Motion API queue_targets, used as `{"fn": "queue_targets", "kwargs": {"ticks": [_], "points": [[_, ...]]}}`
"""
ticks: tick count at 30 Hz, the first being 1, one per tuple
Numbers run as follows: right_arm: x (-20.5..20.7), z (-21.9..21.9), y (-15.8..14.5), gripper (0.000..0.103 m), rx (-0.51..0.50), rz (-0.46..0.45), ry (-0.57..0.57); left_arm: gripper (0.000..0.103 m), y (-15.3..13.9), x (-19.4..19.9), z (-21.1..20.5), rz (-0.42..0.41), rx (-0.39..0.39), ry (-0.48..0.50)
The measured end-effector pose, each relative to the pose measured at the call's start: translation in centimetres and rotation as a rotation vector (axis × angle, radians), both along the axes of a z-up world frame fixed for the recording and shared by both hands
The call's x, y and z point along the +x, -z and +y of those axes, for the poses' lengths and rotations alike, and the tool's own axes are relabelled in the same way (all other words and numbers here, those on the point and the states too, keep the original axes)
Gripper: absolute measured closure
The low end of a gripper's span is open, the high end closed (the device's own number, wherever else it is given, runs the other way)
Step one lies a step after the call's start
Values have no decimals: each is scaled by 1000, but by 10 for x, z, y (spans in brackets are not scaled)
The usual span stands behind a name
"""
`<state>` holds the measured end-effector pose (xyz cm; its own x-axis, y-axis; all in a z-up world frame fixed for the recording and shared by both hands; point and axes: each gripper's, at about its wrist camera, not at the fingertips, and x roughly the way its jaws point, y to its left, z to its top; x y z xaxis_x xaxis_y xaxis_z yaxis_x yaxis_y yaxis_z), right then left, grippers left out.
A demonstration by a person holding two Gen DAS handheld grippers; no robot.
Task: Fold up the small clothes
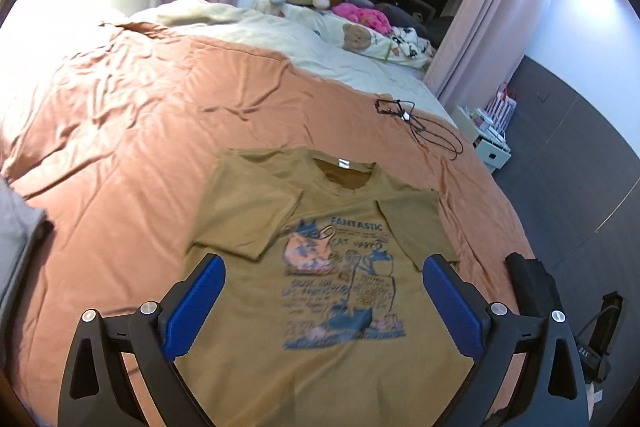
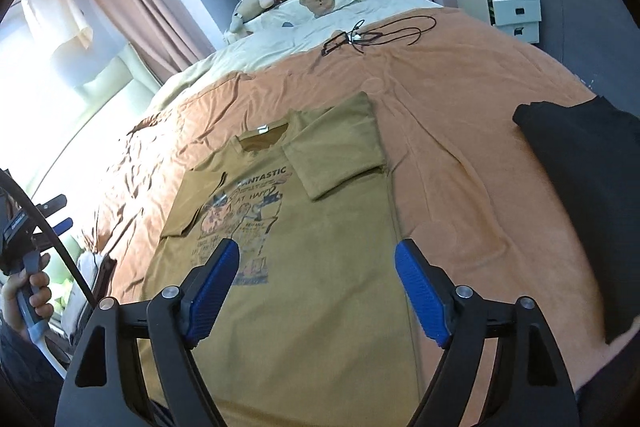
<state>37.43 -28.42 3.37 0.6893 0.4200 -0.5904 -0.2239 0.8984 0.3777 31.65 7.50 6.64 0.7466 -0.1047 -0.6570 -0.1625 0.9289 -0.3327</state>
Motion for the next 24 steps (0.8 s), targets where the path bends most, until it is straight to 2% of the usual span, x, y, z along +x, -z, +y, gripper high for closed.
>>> {"fn": "queue_targets", "kwargs": {"ticks": [5,13,14,20,22,24], "points": [[-31,0,-11,23,-31,-15,-14,1,-6,-56,18,-17,47,-33],[-77,3,-28,22,-99,-53,-40,1,-6,-151,39,-49,36,-93],[-83,3,-29,18,-104,-59,-45,1,-8,-163,41,-56,40,-105],[-125,2,-33,8,-155,-78,-31,1,-15,-223,47,-95,43,-154],[-138,1,-35,0,-172,-95,-22,1,-13,-241,48,-104,30,-173],[-154,0,-38,0,-173,-119,-24,1,-12,-251,46,-110,23,-178]]}}
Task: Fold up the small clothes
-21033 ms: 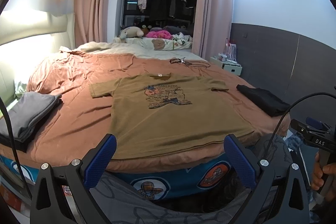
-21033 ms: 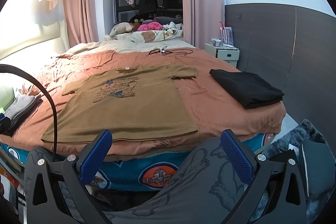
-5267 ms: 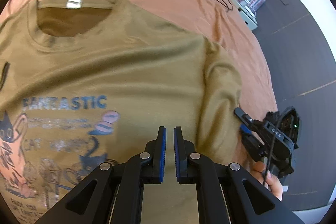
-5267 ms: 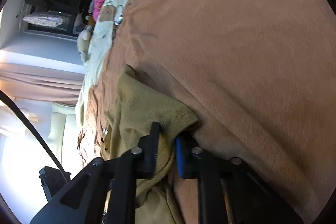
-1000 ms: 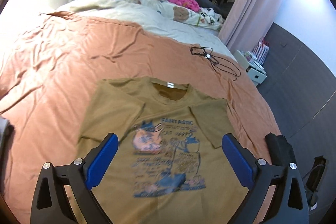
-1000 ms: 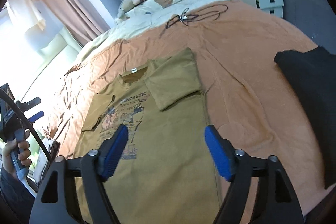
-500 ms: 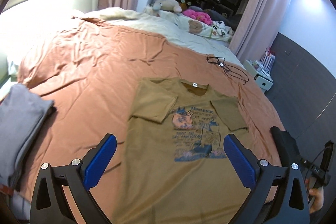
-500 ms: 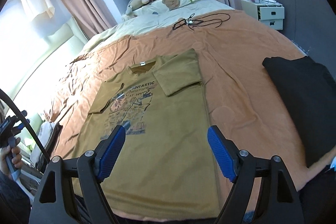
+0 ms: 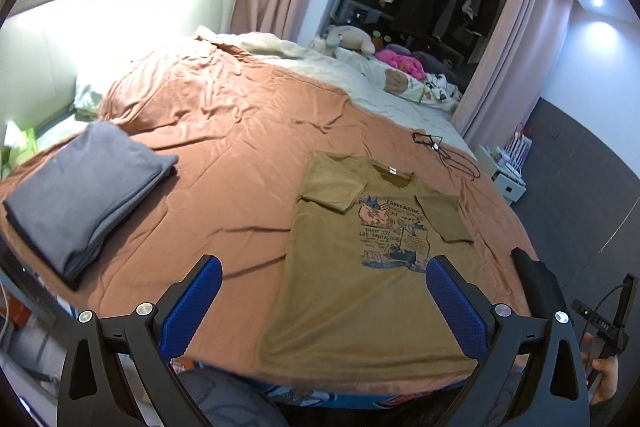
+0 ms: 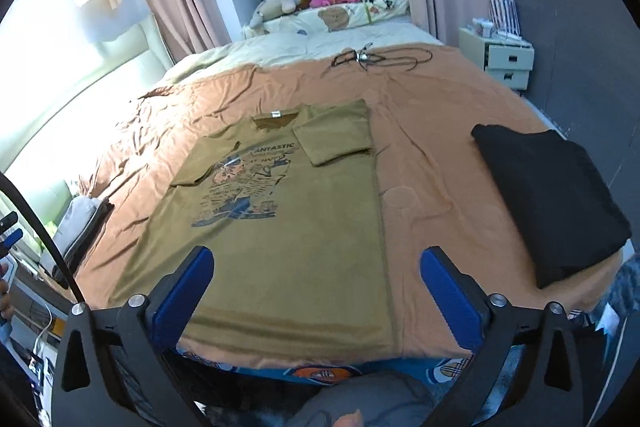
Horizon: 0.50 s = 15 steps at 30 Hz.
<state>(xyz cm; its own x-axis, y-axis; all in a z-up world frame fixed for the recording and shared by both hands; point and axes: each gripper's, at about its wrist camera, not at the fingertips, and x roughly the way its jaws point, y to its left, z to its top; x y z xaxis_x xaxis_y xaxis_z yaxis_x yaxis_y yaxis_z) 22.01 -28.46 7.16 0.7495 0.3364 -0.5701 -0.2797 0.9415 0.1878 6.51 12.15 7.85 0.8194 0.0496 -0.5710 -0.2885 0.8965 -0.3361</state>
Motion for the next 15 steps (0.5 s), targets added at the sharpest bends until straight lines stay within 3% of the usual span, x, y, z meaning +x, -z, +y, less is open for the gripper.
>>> {"fn": "queue_targets", "kwargs": {"ticks": [7,15], "points": [[-45,-7,7,0,0,-47,-21,1,10,-49,-15,-45,17,4],[-81,-21,30,0,41,-73,-40,1,36,-78,-22,-55,29,-4]]}}
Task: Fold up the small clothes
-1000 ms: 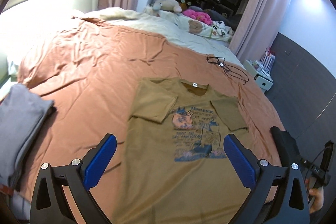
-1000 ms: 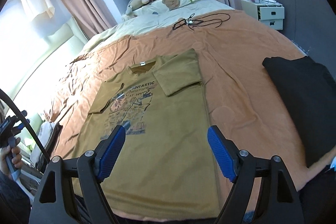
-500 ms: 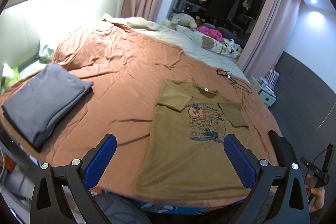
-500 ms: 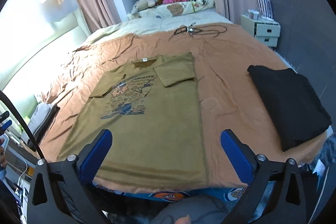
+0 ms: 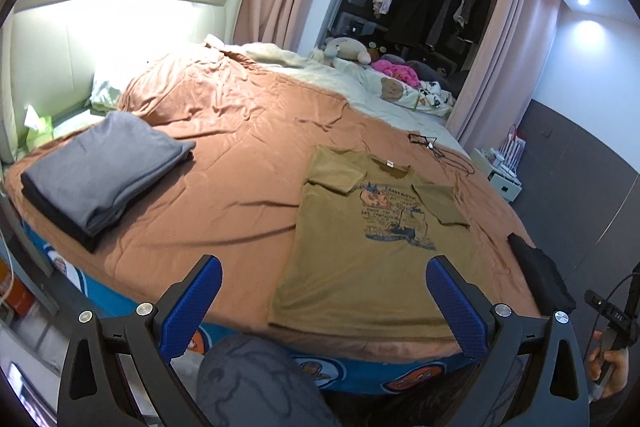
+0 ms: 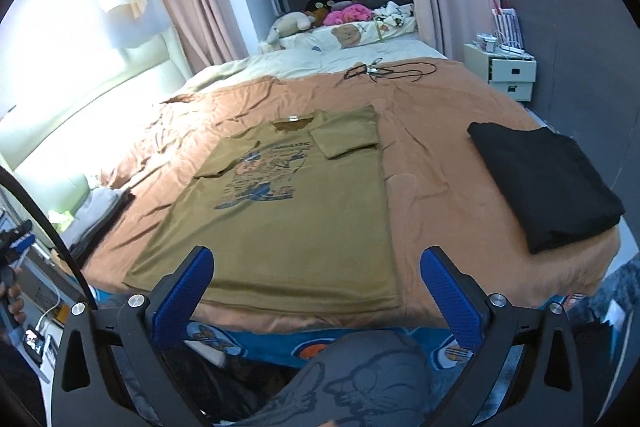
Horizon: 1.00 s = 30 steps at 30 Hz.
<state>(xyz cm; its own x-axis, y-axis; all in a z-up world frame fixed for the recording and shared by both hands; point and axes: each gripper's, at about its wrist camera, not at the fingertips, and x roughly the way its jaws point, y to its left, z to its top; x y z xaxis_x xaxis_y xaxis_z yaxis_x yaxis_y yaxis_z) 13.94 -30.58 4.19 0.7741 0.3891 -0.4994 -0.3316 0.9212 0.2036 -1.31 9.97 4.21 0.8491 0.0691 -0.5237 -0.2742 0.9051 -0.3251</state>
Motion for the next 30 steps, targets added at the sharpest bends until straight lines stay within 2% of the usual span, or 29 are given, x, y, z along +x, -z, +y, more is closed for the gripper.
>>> {"fn": "queue_targets", "kwargs": {"ticks": [4,14,23,28,30], "points": [[-14,-6,12,0,13,-24,-10,1,18,-7,1,-4,13,5],[-35,-14,35,0,-25,-61,49,1,51,-17,3,-21,1,-9],[-2,-13,68,0,34,14,65,1,81,-1,3,39,1,26],[23,-2,85,0,53,67,57,1,100,10,20,52,-60,23],[32,0,90,2,59,85,64,6,109,14,30,66,-94,9]]}}
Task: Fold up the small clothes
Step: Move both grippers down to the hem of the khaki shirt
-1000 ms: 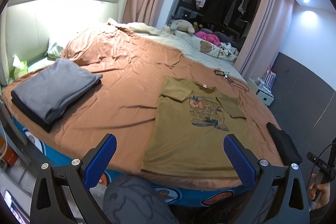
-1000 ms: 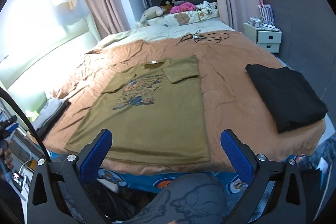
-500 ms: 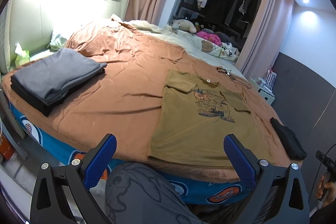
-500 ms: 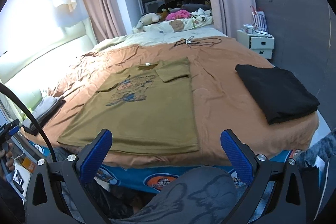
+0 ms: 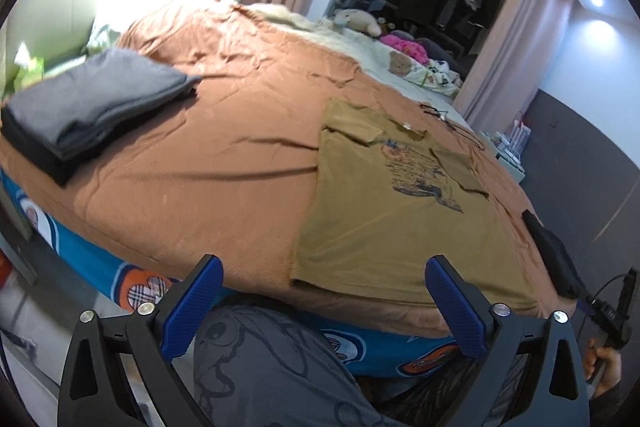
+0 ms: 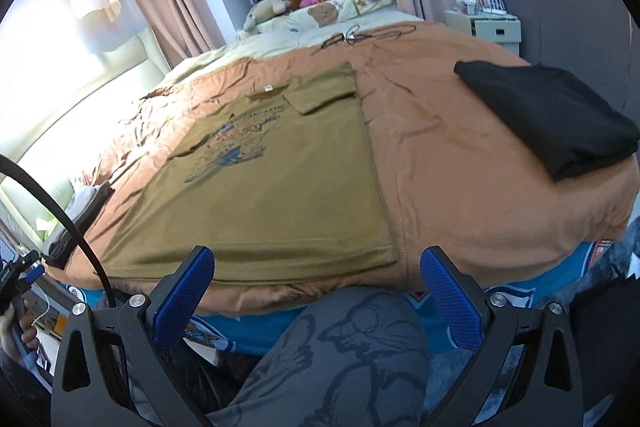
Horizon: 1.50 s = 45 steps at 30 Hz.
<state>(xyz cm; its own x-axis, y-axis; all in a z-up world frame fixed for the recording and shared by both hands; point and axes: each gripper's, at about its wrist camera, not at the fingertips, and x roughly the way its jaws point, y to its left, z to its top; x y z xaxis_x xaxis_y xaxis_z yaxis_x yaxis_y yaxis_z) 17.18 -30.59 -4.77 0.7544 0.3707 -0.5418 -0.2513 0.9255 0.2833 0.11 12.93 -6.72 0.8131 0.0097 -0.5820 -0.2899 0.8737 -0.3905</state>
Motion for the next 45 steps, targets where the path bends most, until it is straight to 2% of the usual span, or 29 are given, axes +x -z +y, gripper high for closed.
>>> {"fn": "queue_targets", "kwargs": {"ticks": [1,5,7,16,21,28,41,45], "points": [[5,0,4,5,8,16,2,12,4,2,4,8,-18,-4],[24,3,14,20,19,88,9,23,26,15,21,62,-86,9],[35,5,17,23,10,115,5,30,36,20,26,82,-108,9],[75,-1,26,25,40,192,5,47,68,50,32,143,-234,56],[91,-4,34,30,60,226,-7,49,78,68,32,165,-317,85],[104,-18,37,35,88,242,-28,52,88,83,28,190,-366,93],[94,-39,41,35,177,229,-3,58,90,82,41,183,-467,62],[87,-56,42,35,209,228,36,65,94,79,47,184,-486,42]]}}
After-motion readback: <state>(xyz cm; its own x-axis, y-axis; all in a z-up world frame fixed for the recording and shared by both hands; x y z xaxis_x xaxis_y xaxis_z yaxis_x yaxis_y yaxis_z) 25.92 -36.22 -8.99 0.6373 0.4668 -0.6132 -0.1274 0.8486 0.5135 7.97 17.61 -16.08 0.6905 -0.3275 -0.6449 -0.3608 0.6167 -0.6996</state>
